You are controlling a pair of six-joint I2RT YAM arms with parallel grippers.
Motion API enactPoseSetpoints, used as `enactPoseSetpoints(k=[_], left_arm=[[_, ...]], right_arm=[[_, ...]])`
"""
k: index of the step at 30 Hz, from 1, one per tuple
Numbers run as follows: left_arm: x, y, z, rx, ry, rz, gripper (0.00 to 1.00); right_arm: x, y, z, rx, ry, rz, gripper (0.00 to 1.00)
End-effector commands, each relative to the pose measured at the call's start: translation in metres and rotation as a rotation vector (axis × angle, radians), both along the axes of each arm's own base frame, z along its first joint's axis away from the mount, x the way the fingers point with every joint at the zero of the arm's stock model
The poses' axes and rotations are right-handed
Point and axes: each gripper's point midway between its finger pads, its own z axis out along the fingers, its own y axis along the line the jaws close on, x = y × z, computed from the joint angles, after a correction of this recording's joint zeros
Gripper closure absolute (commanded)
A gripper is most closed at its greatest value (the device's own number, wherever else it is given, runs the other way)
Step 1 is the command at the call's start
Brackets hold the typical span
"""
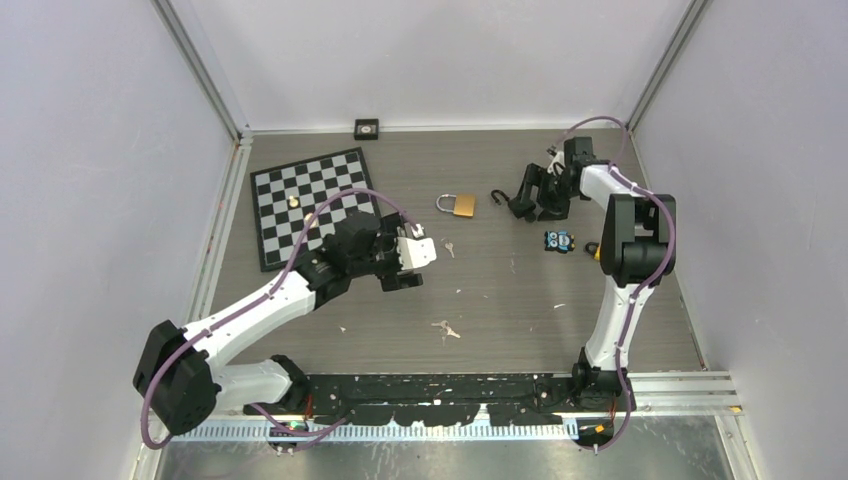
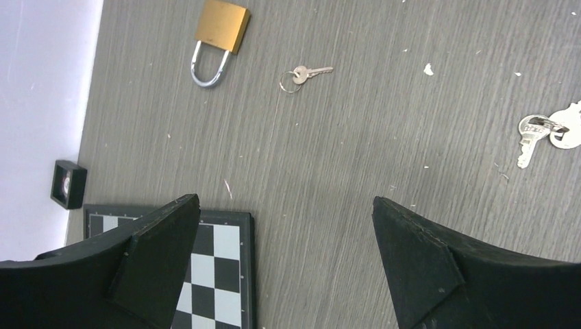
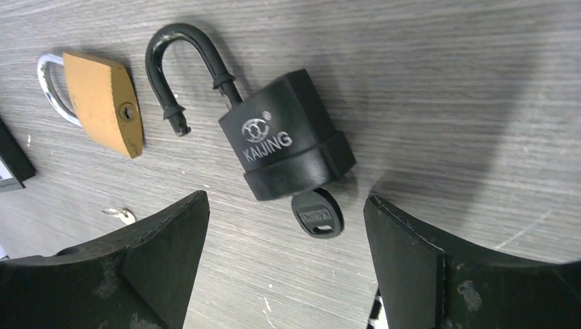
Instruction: Unlock with the key
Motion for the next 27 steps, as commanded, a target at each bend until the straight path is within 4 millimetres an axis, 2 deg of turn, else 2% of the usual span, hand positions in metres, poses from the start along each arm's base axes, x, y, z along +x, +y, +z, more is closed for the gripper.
enactPoseSetpoints(k=[1,9,16,20,27], left_arm=[[0.014,0.005,0.026,-0.072,-0.028,0.080,0.00],[0.037,0.019,0.029,-0.081,0.060,0.256,0.00],[0.052,0.028,0.022,-0.083,0.167,0.348,0.00],[0.060,0.021,0.018,-0.080,0.190,0.336,0.00],[0.075,-0.006,0.002,-0.040,0.258,0.226,0.00]], right_arm=[[-0.003,-0.013,0.033,-0.079,-0.095,0.024,0.11],[-0.006,-0.008,0.096,-0.064,-0.287,0.030,0.11],[-0.029,0.005,0.144,-0.001,-0.386,0.050,0.11],[-0.050,0.009,0.161,0.011,-0.427,0.060,0.10],[-0.092,0.009,0.182,-0.021,-0.504,0.109,0.08]])
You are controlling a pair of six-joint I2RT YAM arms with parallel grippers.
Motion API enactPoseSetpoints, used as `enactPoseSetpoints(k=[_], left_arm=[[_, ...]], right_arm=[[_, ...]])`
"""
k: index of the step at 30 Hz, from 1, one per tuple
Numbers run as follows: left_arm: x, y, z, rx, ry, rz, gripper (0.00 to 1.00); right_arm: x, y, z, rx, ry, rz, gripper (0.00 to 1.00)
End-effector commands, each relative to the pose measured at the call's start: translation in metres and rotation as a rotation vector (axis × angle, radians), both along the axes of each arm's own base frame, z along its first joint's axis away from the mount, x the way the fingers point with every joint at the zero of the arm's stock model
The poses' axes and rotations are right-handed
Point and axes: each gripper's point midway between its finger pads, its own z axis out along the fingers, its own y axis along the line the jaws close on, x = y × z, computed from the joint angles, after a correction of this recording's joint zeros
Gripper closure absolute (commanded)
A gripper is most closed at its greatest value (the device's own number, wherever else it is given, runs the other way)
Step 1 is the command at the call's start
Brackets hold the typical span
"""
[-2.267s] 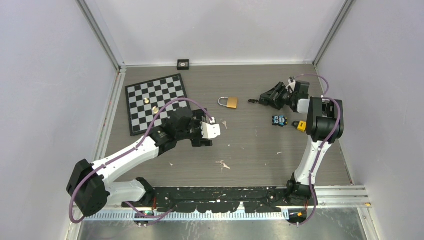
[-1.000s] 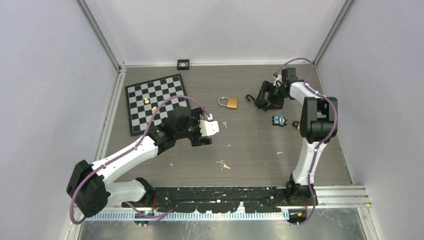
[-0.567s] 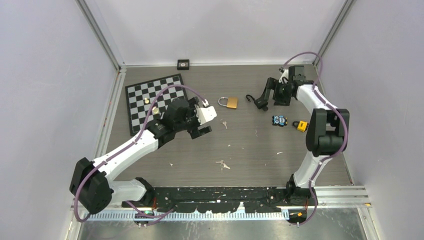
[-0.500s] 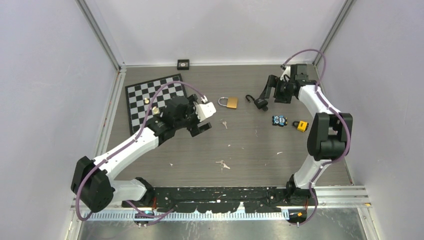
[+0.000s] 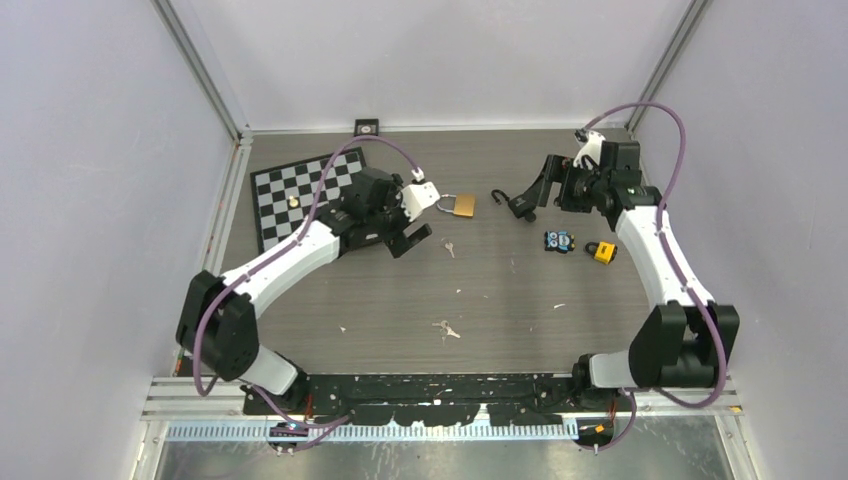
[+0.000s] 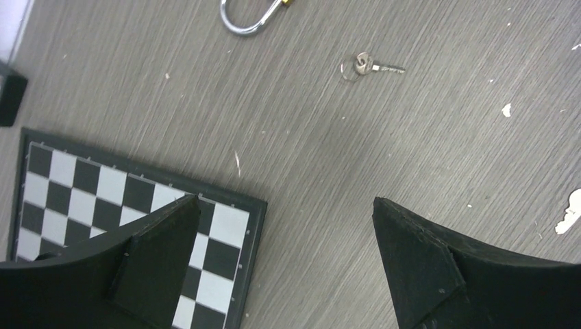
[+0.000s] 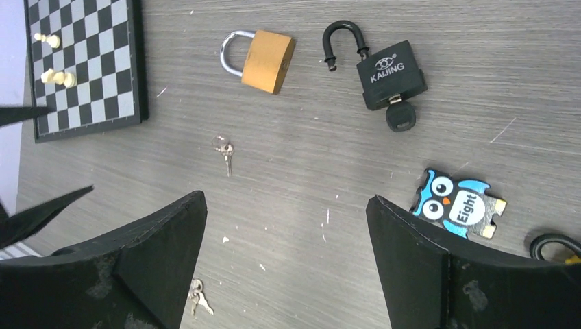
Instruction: Unlock with the key
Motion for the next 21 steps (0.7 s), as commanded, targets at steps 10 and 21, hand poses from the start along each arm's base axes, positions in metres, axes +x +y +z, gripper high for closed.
enactPoseSetpoints(k=[10,21], left_arm=[[0.046,-0.066,-0.020,-0.008,0.044,-0.267,0.03],[0.099,-0.110,-0.047,-0.067,0.180,-0.178,0.25]], right_arm=[[-0.065,0.003,0.029,-0.117,-0.176,0.152,0.06],[-0.074,-0.004,0.027,-0.132,-0.216,0.157,0.06]])
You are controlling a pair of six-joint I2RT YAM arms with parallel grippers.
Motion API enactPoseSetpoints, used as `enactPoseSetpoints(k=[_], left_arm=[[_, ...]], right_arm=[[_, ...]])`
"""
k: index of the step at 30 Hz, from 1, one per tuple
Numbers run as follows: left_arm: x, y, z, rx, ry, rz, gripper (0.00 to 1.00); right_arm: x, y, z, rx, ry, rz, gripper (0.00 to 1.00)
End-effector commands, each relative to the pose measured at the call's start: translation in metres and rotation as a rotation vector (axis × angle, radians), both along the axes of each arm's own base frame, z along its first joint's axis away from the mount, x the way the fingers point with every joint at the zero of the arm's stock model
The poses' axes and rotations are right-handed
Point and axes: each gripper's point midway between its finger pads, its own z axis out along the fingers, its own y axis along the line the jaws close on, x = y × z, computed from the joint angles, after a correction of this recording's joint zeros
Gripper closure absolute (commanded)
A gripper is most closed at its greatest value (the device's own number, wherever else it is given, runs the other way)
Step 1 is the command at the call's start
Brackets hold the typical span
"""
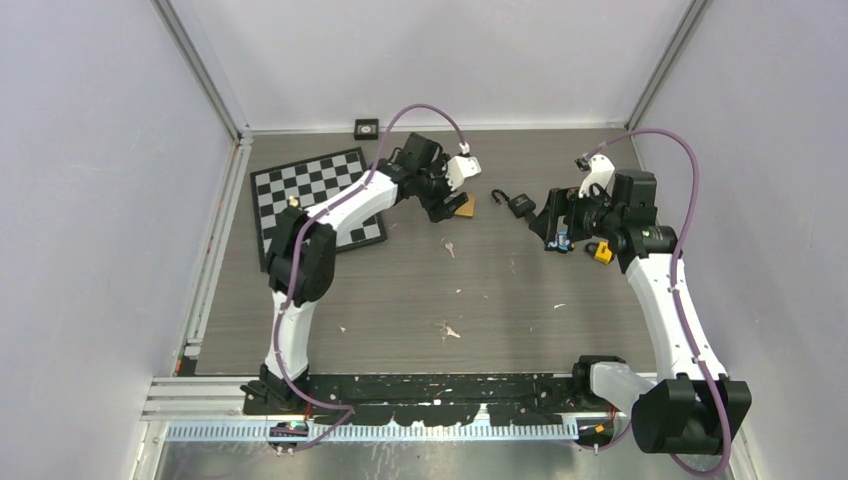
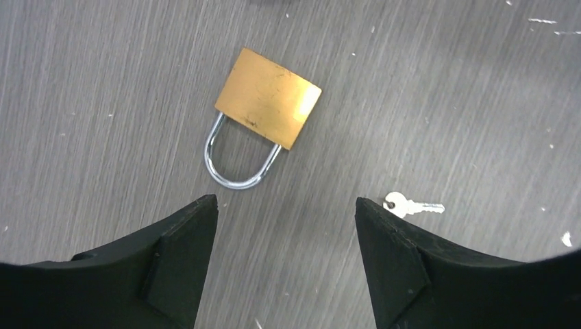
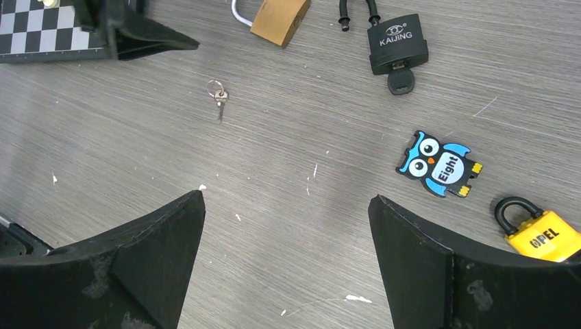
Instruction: Unlock with the key
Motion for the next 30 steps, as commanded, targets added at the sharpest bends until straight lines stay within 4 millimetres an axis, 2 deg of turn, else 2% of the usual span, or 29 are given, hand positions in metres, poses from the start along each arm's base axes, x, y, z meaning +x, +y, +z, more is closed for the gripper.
enactPoseSetpoints(k=[1,5,8,11,13,14,15,17,21,24,30], left_arm=[[0.010,-0.011,-0.006,-0.044,0.081,0.048,0.26],[0.014,-0.016,-0.023,-0.046,0.138,0.094,0.29],[0.001,-0.012,-0.023,-0.046,0.196,0.109,0.35],[-0.033,0.000,-0.024,-0.039,0.260,0.063,0.37],[-0.062,0.008,-0.019,-0.041,0.288,0.006,0.36],[-0.079,0.011,-0.010,-0.046,0.295,-0.025,0.35],[-0.093,0.015,-0.012,-0.038,0.321,-0.045,0.35],[-0.130,0.019,-0.008,-0.024,0.363,-0.085,0.34],[-0.186,0.018,-0.007,-0.007,0.455,-0.104,0.33],[-0.211,0.016,-0.015,0.021,0.529,-0.076,0.34],[-0.240,0.015,-0.040,0.097,0.664,-0.023,0.41]], right_arm=[[-0.001,0.000,0.014,-0.002,-0.065,0.027,0.06],[-0.002,-0.002,0.014,0.008,-0.057,0.020,0.06],[-0.003,-0.002,0.014,0.009,-0.053,0.019,0.06],[-0.004,0.000,0.015,0.019,-0.046,0.031,0.06],[-0.004,0.002,0.013,0.025,-0.035,0.037,0.07],[-0.004,0.002,0.012,0.028,-0.030,0.039,0.07],[-0.004,0.002,0.011,0.029,-0.026,0.040,0.07],[-0.003,0.002,0.011,0.030,-0.021,0.042,0.07],[-0.002,0.001,0.007,0.024,-0.012,0.036,0.07],[-0.001,0.000,0.003,0.017,-0.002,0.031,0.07],[0.000,-0.003,-0.001,0.007,0.008,0.024,0.07]])
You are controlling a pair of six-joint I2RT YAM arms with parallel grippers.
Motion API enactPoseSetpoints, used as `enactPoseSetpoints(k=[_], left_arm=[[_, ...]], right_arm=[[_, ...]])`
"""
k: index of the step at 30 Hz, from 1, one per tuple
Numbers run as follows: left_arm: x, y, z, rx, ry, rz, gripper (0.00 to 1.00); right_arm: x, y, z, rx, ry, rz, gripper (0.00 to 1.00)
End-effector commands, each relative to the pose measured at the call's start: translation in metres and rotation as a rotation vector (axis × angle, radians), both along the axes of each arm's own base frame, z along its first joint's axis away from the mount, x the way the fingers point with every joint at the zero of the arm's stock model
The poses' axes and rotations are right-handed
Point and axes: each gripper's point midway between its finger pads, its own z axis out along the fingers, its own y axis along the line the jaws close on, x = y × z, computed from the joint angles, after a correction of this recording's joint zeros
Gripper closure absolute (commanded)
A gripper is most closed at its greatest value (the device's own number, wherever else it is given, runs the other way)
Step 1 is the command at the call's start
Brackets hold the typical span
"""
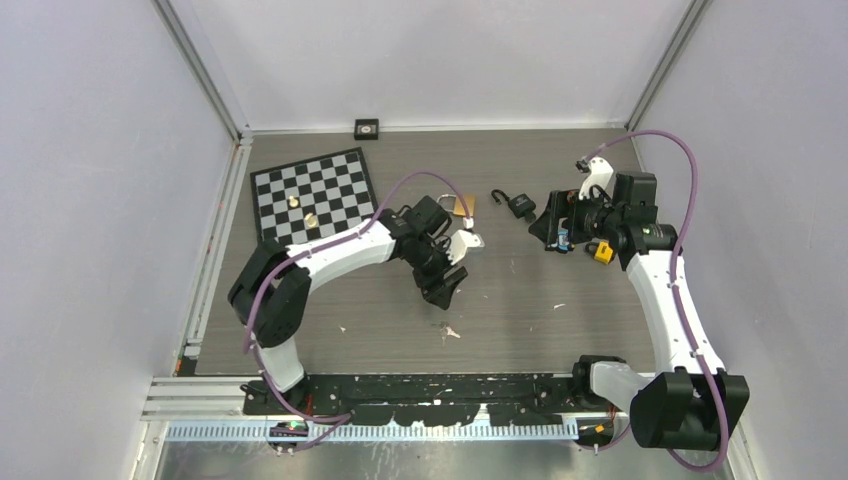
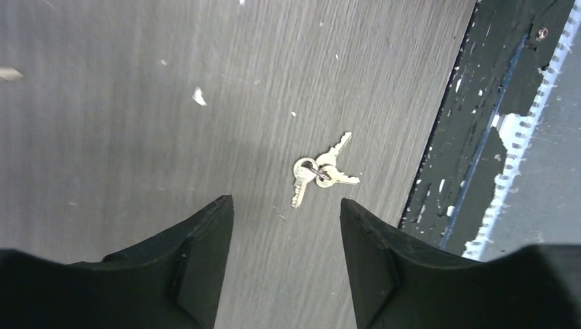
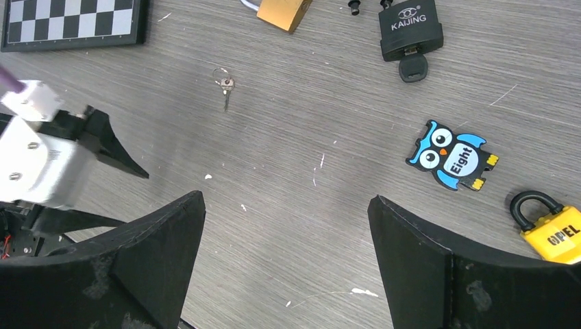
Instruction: Unlock with the key
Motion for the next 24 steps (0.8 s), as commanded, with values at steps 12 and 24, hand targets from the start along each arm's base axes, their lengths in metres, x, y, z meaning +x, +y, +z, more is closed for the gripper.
enactPoseSetpoints(k=[12,24], left_arm=[[-0.057,-0.003,-0.047,0.169,0.161,0.037,0.49],[-0.060,-0.010,-0.066,0.238,0.147,0.035,0.56]], right_arm=[[0.008,-0.008,-0.004,-0.034,-0.002,-0.012,0.07],[0.009,-0.011,-0.008,-0.047,0.008,-0.018,0.07]])
